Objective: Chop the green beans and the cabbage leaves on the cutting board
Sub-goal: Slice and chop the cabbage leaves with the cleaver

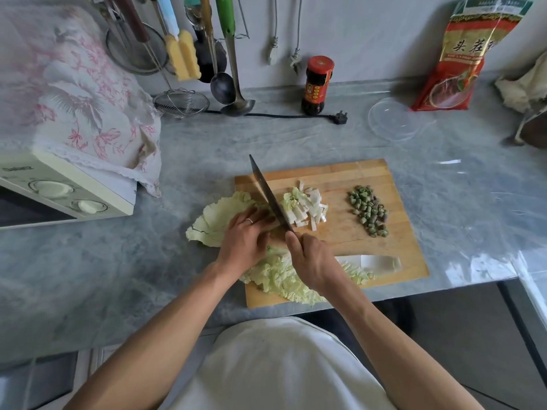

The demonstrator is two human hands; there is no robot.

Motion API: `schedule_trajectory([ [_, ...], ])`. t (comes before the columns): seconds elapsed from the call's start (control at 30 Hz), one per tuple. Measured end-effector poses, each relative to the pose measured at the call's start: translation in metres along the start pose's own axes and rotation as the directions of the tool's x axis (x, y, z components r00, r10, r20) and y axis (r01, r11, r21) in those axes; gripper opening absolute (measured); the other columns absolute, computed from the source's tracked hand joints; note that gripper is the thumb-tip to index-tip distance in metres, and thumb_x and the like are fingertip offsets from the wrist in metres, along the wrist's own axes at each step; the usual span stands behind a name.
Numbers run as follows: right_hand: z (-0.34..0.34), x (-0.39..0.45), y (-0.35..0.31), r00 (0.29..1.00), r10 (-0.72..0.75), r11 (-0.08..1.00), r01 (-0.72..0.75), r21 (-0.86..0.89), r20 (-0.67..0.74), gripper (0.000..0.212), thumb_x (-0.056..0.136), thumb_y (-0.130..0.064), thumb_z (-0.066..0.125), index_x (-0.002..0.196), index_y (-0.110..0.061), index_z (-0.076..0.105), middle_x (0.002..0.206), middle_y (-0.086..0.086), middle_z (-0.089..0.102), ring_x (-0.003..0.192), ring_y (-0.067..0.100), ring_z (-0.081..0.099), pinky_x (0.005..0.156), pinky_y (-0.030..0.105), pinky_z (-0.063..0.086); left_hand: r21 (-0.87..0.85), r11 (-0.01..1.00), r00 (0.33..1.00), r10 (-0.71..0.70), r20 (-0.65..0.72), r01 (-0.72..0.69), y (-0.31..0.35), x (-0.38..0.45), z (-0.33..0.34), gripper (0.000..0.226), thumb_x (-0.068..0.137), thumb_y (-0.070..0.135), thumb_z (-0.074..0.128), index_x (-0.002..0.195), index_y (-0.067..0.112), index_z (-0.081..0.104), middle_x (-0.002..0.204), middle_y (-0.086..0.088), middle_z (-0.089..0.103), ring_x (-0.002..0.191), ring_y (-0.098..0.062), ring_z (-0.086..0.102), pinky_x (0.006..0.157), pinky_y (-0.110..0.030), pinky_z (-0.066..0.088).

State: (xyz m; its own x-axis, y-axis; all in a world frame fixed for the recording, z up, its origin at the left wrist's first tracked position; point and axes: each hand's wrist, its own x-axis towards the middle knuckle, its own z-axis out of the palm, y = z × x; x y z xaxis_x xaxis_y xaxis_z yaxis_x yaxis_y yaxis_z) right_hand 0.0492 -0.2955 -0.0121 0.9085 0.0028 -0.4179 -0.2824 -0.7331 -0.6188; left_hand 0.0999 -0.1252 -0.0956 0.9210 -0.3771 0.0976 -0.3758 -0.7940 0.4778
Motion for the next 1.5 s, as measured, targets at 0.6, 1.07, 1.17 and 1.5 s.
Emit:
schedule_trajectory([
  [0.6,-0.017,-0.015,-0.011,0.999,-0.003,0.969,0.013,0.247,-0.041,0.061,0.106,-0.044,0.034,0.084,0.01,0.052,0.06,0.008,0.047,0.045,0.02,0.044,0.037,0.034,0.039,-0.017,1.0,1.0,-0.001,-0.003,0.0,-0.008,-0.001,0.005,0.036,0.093,0.02,0.058,0.129,0.02,0.065,0.138,-0.001,0.061,0.136,-0.027,0.048,0.113,-0.048,0.036],
  [1.07,-0.014,-0.016,-0.013,0.999,-0.032,0.986,0.031,0.166,0.0,0.063,0.106,-0.044,0.034,0.086,0.012,0.054,0.062,0.01,0.048,0.049,0.021,0.044,0.046,0.046,0.045,-0.125,0.992,0.999,-0.036,-0.033,0.032,-0.008,-0.003,0.006,0.036,0.092,0.011,0.064,0.128,0.015,0.062,0.138,-0.004,0.06,0.14,-0.021,0.043,0.118,-0.04,0.025],
  [1.17,-0.011,-0.015,-0.015,0.999,-0.042,0.988,0.043,0.148,-0.009,0.058,0.107,-0.04,0.035,0.082,0.01,0.05,0.063,0.012,0.048,0.05,0.021,0.043,0.048,0.045,0.045,-0.138,0.99,0.998,-0.038,-0.056,0.03,-0.006,-0.003,0.006,0.035,0.089,0.007,0.066,0.123,0.016,0.066,0.133,-0.005,0.064,0.137,-0.024,0.047,0.116,-0.046,0.031],
  [1.5,0.011,0.005,-0.009,1.0,-0.001,1.0,0.001,0.015,-0.031,0.052,0.101,-0.054,0.029,0.084,-0.012,0.055,0.077,0.011,0.062,0.068,0.023,0.053,0.066,0.032,0.04,-0.188,0.982,0.996,-0.038,-0.085,0.021,-0.006,-0.002,0.008,0.03,0.089,0.009,0.067,0.111,0.028,0.072,0.133,0.004,0.064,0.135,-0.019,0.048,0.115,-0.041,0.032],
])
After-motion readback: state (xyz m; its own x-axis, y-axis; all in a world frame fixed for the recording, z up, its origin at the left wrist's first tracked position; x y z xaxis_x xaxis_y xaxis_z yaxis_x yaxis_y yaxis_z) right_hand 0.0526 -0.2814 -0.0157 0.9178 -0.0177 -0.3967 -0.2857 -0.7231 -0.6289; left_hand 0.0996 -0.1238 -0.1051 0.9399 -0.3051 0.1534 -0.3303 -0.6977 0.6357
